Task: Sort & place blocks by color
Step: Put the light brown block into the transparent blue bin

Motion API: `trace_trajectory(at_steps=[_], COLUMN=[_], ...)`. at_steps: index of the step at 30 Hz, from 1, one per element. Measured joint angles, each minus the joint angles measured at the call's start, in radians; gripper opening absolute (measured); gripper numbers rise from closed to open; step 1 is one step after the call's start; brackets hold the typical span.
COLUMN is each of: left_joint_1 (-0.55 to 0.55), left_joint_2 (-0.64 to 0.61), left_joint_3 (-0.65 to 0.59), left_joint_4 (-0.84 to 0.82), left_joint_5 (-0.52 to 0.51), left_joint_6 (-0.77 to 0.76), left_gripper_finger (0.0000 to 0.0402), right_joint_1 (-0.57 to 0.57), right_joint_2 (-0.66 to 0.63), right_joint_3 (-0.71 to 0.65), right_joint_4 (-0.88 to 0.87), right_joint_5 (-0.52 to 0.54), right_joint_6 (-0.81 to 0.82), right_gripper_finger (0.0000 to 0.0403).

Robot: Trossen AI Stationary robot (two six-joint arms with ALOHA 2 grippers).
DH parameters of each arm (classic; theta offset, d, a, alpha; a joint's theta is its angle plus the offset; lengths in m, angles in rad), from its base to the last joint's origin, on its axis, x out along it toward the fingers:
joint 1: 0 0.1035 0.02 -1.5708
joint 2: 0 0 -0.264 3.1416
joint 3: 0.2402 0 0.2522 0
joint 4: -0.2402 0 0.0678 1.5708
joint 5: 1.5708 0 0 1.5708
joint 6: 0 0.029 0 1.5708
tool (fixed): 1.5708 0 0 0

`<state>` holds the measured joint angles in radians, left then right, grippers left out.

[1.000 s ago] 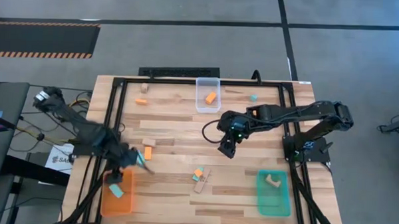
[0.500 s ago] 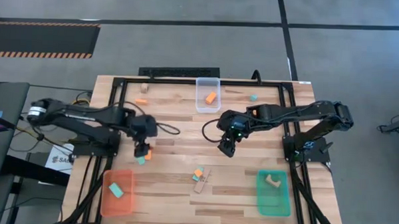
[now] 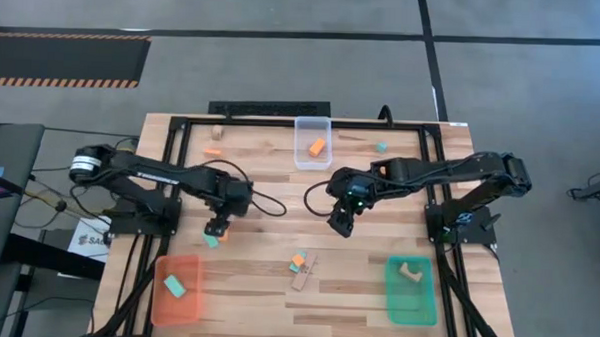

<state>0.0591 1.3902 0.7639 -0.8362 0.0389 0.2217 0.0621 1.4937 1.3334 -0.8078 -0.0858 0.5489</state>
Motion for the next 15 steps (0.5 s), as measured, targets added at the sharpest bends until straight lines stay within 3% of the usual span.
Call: trace_trajectory(at_steps=[7, 15], left_joint_1=[0.034, 0.063], left_joint_2=[0.051, 0.051], left_joint_3=[-0.011, -0.071], left_joint_4=[0.061, 0.094], left_joint_5=[-0.004, -0.025], left_joint_6=[-0.006, -0.021], left_gripper_finger=[0.0273, 0.0201], right_joint_1=[0.032, 0.05], right_joint_2=[0.0, 0.0], right_joint_3=[0.0, 0.0], right_joint_4=[-0.001, 0.0], right_joint_5=[0.039, 0.039], right_joint_6=[0.001, 0.003], right_gripper_finger=[0.0282, 0.0282])
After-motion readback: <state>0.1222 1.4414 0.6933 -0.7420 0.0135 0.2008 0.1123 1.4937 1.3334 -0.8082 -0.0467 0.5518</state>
